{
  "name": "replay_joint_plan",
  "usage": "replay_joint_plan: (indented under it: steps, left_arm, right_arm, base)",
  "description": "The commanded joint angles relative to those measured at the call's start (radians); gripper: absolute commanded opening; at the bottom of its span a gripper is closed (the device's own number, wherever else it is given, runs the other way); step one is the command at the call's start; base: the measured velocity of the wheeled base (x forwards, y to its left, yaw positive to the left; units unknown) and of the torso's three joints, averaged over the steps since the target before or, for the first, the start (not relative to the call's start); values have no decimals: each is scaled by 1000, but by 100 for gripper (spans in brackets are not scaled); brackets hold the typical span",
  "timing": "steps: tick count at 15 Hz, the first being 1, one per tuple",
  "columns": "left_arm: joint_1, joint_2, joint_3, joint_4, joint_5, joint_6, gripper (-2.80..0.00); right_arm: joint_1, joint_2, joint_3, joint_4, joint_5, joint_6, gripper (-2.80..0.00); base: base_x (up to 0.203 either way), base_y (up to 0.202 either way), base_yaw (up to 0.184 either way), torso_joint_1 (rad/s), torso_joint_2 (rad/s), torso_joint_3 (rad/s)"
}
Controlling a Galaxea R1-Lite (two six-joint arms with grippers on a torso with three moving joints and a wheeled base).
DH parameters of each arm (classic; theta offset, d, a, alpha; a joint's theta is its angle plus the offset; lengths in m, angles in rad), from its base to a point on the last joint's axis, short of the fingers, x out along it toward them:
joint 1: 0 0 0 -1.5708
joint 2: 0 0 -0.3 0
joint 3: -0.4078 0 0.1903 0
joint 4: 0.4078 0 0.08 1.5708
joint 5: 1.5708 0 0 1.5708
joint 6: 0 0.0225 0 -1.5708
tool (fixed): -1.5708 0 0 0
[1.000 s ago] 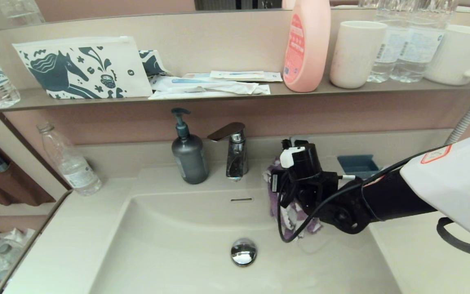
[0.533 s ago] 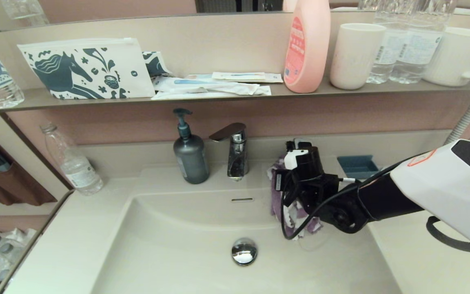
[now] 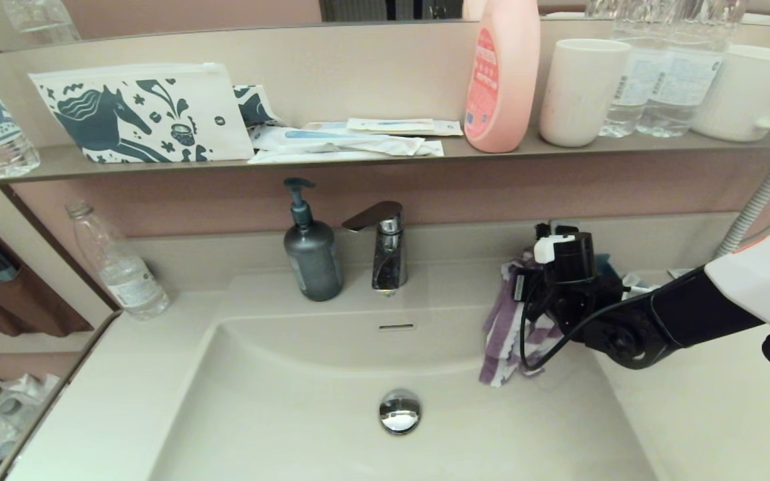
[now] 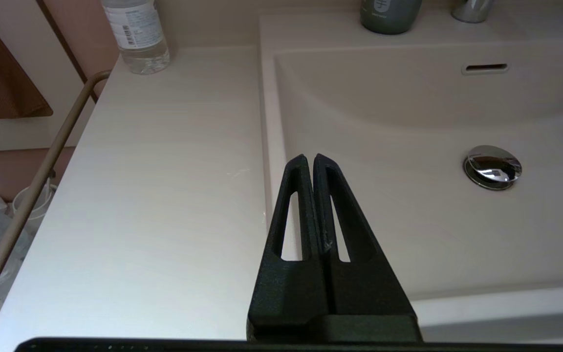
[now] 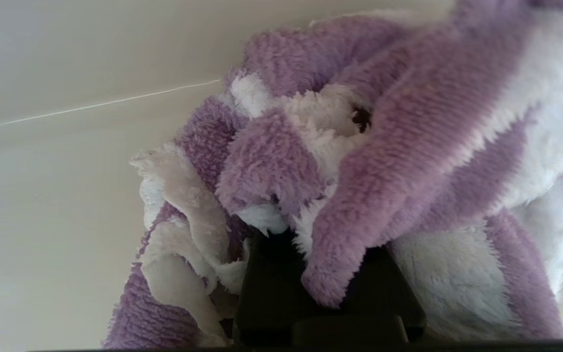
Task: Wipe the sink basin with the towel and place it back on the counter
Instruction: Wipe the sink
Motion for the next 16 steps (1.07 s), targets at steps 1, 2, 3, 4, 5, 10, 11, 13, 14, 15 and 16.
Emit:
replay_joint_plan:
  steps: [1, 2, 3, 4, 5, 10, 11, 13, 14, 15, 16]
  left_arm:
    - [0, 1, 0, 0, 0, 0, -280]
    - [0, 1, 0, 0, 0, 0, -280]
    - [0, 1, 0, 0, 0, 0, -280]
    - [0, 1, 0, 0, 0, 1, -280]
    - [0, 1, 0, 0, 0, 0, -280]
    - [0, 1, 0, -1, 0, 1, -280]
    - [0, 1, 0, 0, 0, 0, -280]
    - [0, 1, 0, 0, 0, 0, -280]
    - [0, 1, 0, 0, 0, 1, -280]
    - [0, 1, 0, 0, 0, 0, -280]
    - [0, 1, 0, 0, 0, 0, -280]
  right_arm:
    - [-18, -10, 11, -2, -2, 2, -280]
    - [-17, -10, 10, -2, 0, 2, -280]
    - [-8, -9, 6, -2, 0, 2, -280]
    - [10, -3, -4, -1, 1, 0, -280]
    - [27, 9, -26, 0, 2, -10, -280]
    - [141, 130, -237, 37, -5, -45, -280]
    - [178, 153, -288, 69, -7, -46, -280]
    - [258, 186, -347, 125, -10, -46, -280]
    - [292, 193, -361, 134, -11, -46, -280]
    - [321, 197, -370, 138, -11, -46, -280]
    - [344, 199, -374, 140, -10, -47, -280]
  base:
    - [0, 0, 0, 0, 0, 0]
    - [0, 0, 0, 0, 0, 0]
    - [0, 0, 0, 0, 0, 0]
    - [0, 0, 0, 0, 0, 0]
    - [0, 0, 0, 0, 0, 0]
    - [0, 0, 0, 0, 0, 0]
    - [0, 0, 0, 0, 0, 0]
    - [0, 0, 0, 0, 0, 0]
    - [0, 0, 0, 0, 0, 0]
    - [0, 0, 0, 0, 0, 0]
    - [0, 0, 0, 0, 0, 0]
